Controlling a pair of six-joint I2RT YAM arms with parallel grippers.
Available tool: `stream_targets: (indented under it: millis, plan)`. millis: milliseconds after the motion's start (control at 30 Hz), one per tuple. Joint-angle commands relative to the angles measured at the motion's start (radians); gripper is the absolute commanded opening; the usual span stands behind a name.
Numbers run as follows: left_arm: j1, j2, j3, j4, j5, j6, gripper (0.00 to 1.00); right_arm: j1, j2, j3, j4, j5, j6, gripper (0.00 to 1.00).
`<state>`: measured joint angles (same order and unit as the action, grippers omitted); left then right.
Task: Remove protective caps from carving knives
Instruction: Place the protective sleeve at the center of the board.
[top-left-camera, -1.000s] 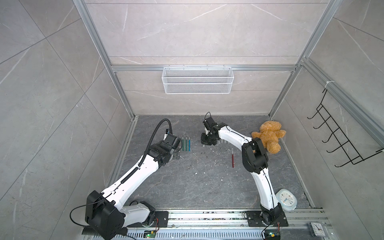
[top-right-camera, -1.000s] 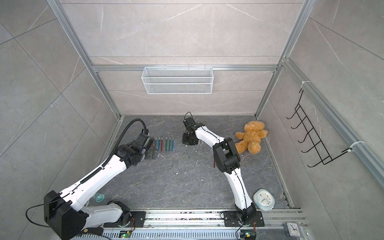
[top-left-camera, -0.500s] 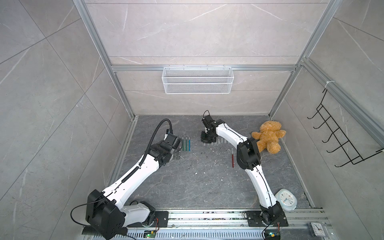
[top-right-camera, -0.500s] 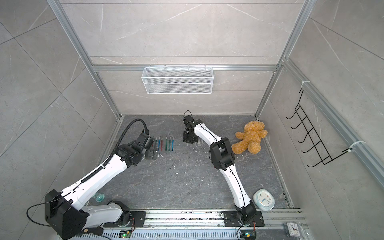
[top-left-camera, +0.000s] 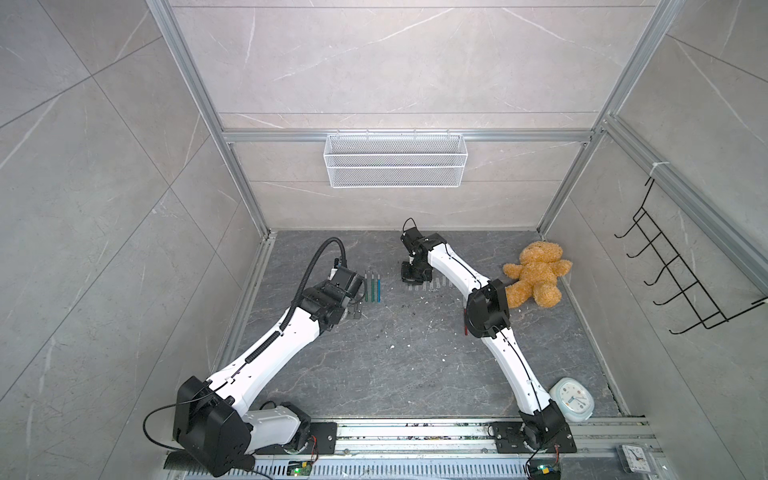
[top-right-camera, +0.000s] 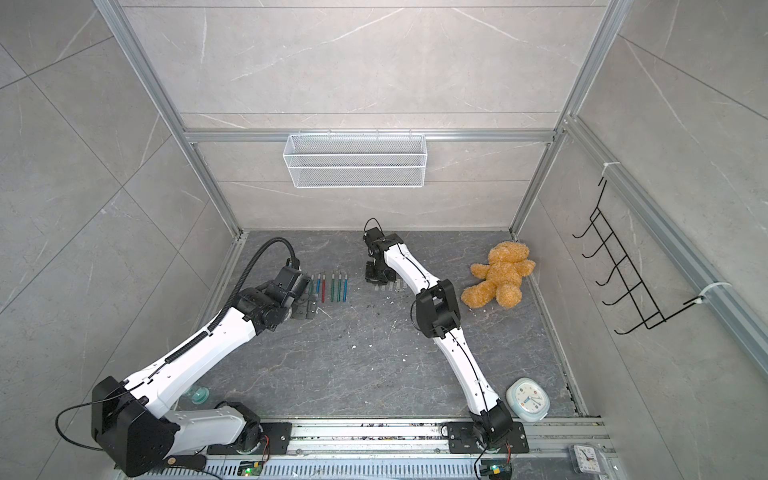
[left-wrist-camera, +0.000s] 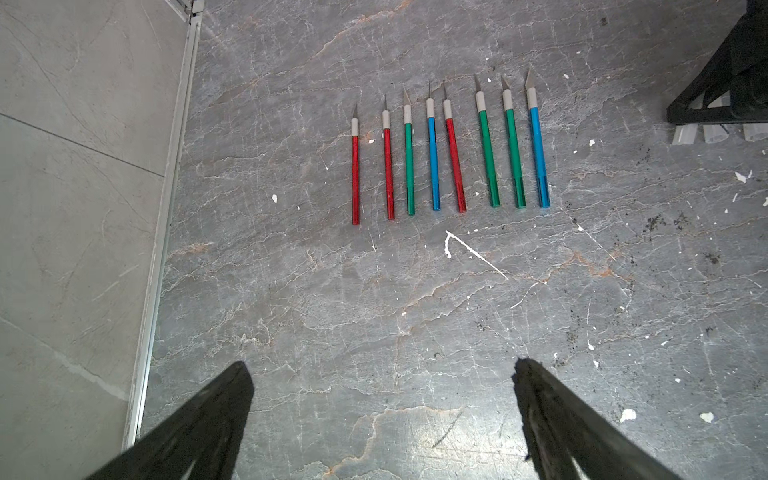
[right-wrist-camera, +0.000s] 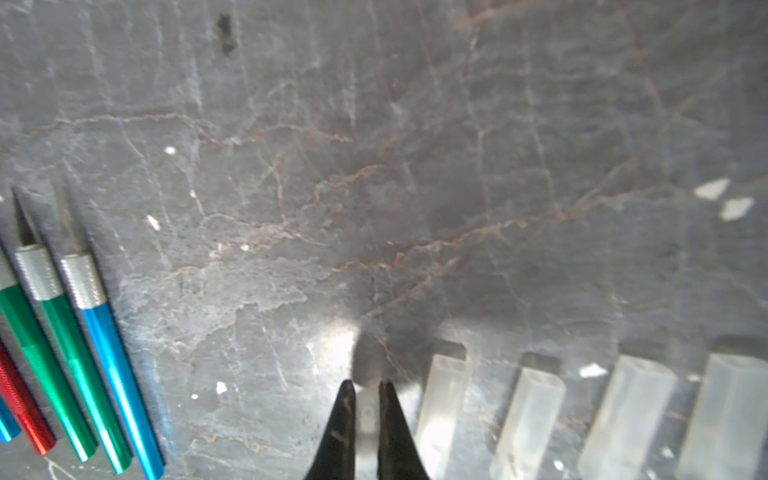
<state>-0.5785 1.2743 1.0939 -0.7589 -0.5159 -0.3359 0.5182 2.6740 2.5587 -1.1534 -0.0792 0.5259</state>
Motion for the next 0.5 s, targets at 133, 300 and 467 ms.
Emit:
stream_targets:
  millis: [133, 300, 467]
  plan:
    - [-0.003, 0.021, 0.048, -0.012, 0.009, 0.018, 1.0, -0.013, 0.064, 0.069, -0.105, 0.017, -0.024, 0.0]
    - [-0.003, 0.026, 0.05, -0.015, 0.007, 0.018, 1.0, -0.015, 0.095, 0.124, -0.127, -0.005, -0.032, 0.01]
    - [-0.003, 0.03, 0.052, -0.016, 0.004, 0.018, 1.0, -0.016, 0.124, 0.181, -0.155, -0.013, -0.039, 0.06]
